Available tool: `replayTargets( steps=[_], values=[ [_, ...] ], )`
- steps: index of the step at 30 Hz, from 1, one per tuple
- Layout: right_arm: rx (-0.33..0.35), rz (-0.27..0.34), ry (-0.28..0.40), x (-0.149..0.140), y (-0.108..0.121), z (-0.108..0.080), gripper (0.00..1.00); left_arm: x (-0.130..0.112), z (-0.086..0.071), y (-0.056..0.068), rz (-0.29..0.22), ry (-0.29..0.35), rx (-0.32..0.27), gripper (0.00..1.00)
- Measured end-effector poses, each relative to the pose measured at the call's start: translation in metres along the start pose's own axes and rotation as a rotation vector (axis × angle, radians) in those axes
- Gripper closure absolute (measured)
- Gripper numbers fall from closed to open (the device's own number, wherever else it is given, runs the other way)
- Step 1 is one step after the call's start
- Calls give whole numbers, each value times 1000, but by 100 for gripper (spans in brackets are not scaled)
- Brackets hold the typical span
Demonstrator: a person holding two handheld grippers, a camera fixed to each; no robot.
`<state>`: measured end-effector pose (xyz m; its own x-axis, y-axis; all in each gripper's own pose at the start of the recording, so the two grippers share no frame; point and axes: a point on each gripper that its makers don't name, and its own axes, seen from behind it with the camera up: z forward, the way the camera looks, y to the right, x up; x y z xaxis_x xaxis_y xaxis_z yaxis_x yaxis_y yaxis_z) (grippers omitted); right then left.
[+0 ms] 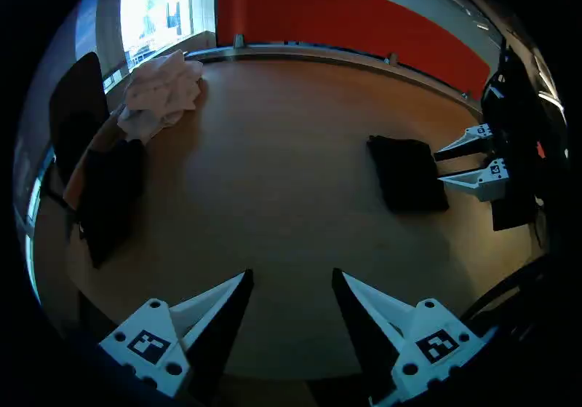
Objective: Fold towel
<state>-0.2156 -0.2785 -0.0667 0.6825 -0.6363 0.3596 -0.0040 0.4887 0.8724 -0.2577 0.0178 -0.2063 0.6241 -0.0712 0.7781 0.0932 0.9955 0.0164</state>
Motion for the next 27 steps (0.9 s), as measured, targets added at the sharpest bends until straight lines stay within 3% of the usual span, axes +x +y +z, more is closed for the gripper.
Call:
replayTargets(
  steps=[12,27],
  values=[
    [-23,32,-47,-40,-1,-12,25,3,0,5,7,3,-6,21],
    [-29,67,-95,-76,-4,-12,25,3,1,8,13,1,-8,20]
  ],
)
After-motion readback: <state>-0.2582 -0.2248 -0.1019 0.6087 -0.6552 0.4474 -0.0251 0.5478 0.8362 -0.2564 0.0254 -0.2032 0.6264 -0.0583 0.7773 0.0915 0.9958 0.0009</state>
